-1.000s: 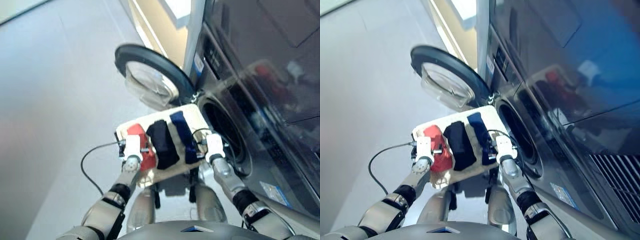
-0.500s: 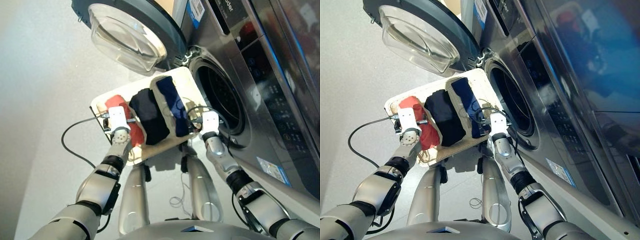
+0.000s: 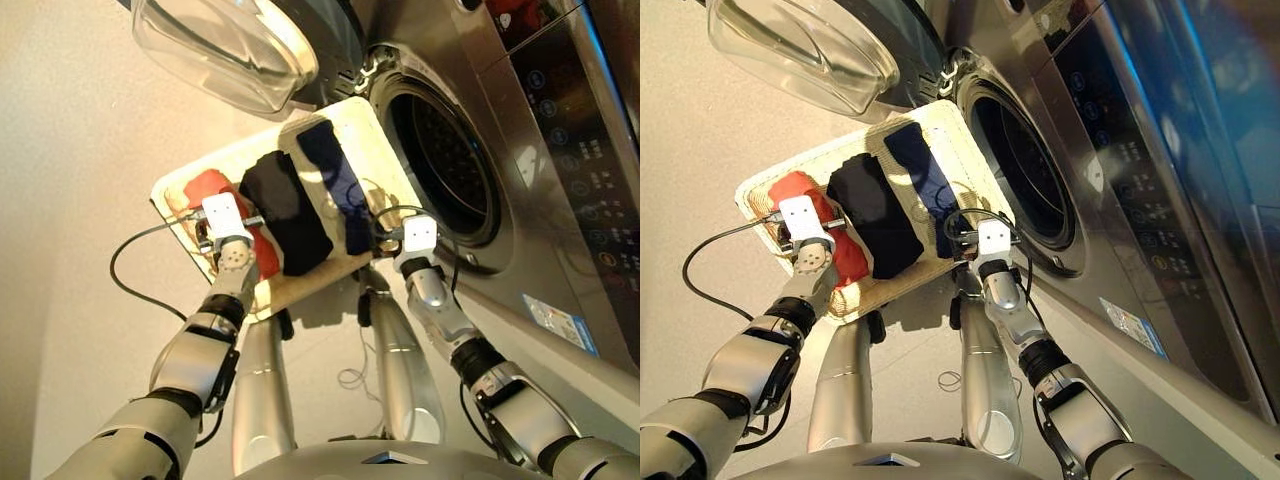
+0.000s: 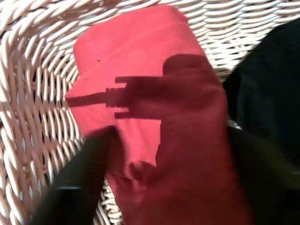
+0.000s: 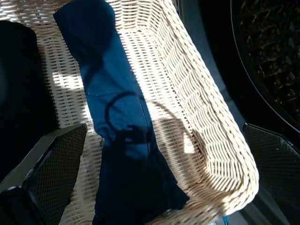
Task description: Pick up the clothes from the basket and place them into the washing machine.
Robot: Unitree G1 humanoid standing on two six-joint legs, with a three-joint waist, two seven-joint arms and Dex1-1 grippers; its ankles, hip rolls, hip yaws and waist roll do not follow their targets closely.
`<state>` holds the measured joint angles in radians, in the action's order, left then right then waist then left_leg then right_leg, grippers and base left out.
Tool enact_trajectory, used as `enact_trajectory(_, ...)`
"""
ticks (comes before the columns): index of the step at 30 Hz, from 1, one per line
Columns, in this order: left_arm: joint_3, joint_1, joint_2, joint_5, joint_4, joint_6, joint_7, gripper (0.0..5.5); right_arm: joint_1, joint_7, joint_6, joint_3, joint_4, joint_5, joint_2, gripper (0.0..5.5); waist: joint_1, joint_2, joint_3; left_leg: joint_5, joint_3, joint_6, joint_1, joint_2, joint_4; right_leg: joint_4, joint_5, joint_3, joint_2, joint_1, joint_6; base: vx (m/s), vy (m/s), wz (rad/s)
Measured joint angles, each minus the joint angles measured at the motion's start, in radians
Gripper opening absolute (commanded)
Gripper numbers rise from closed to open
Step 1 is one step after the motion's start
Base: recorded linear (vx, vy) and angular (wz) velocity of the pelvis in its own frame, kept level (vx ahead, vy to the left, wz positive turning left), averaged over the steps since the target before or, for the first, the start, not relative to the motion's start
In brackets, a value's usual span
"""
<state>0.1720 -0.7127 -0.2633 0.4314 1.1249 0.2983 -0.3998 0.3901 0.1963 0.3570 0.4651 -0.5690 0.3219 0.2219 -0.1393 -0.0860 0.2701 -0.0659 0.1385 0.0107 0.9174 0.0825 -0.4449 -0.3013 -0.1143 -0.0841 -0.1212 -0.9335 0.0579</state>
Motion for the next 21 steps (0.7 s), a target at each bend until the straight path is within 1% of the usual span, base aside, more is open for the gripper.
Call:
enact_trajectory(2,0.001,0.009,0.0,0.0,0.0,0.0,0.001,0.0,-0.017,-0.011,0.0,0.0,0.005,0.0,-0.001,5.5,0.002,-0.006,-0.02,0.0,-0.003,0.0,0.0,-0.003,0.005,0.001,0.001,0.002,0.0,-0.003,0.001,0.0,0.0,0.0)
enact_trajectory(7,0.001,0.035,0.009,0.0,0.0,0.001,0.004,0.0,-0.036,-0.02,0.0,-0.001,0.005,0.0,-0.002,5.5,0.003,-0.003,-0.064,0.0,-0.003,0.0,-0.002,-0.004,0.013,0.005,0.001,0.003,0.0,-0.003,0.0,0.0,0.0,0.0)
enact_trajectory(11,0.0,0.079,0.024,0.001,-0.003,0.003,0.022,0.0,-0.054,-0.036,0.0,-0.003,0.005,0.0,-0.002,5.5,0.007,0.003,-0.071,0.015,0.0,0.0,-0.075,-0.016,0.068,0.032,0.0,0.002,-0.009,0.057,0.002,0.022,-0.028,0.019)
enact_trajectory(13,0.0,0.122,0.037,0.002,-0.03,0.012,0.023,0.0,-0.074,-0.036,0.0,-0.002,0.004,-0.002,0.0,5.5,0.016,0.009,-0.075,0.026,0.0,0.004,-0.139,-0.021,0.115,0.056,0.001,0.0,-0.01,0.111,0.003,0.037,-0.071,0.008)
enact_trajectory(15,0.001,0.161,0.058,0.017,-0.071,0.031,0.035,0.0,-0.083,-0.035,-0.001,0.001,-0.006,-0.005,0.011,5.5,0.033,0.022,-0.082,0.038,-0.004,0.007,-0.191,-0.024,0.157,0.077,0.002,-0.006,-0.009,0.156,0.003,0.044,-0.074,0.036)
enact_trajectory(17,0.002,0.209,0.065,0.033,-0.141,0.038,0.054,0.0,-0.077,-0.042,-0.007,0.014,-0.018,-0.048,0.027,5.5,0.036,0.033,-0.088,0.055,-0.007,0.01,-0.242,-0.03,0.202,0.086,0.008,-0.012,-0.012,0.192,0.003,-0.007,-0.062,0.077)
enact_trajectory(18,0.003,0.235,0.065,0.041,-0.18,0.049,0.072,0.0,-0.077,-0.059,-0.01,0.045,-0.017,-0.076,0.052,5.5,0.039,0.036,-0.09,0.065,-0.008,0.012,-0.274,-0.031,0.229,0.096,0.009,-0.015,-0.012,0.217,0.002,-0.057,-0.066,0.051)
enact_trajectory(20,0.009,0.276,0.067,0.048,-0.238,0.056,0.097,0.0,-0.071,-0.089,-0.018,0.081,0.0,-0.117,0.091,5.5,0.045,0.043,-0.093,0.075,-0.016,0.015,-0.315,-0.033,0.257,0.098,0.018,-0.024,-0.013,0.25,0.001,-0.001,-0.057,0.08)
enact_trajectory(21,0.011,0.285,0.068,0.056,-0.265,0.065,0.115,0.0,-0.076,-0.108,-0.022,0.119,0.011,-0.139,0.119,5.5,0.047,0.044,-0.092,0.082,-0.019,0.017,-0.339,-0.035,0.275,0.099,0.022,-0.026,-0.013,0.267,0.001,0.0,0.0,0.0)
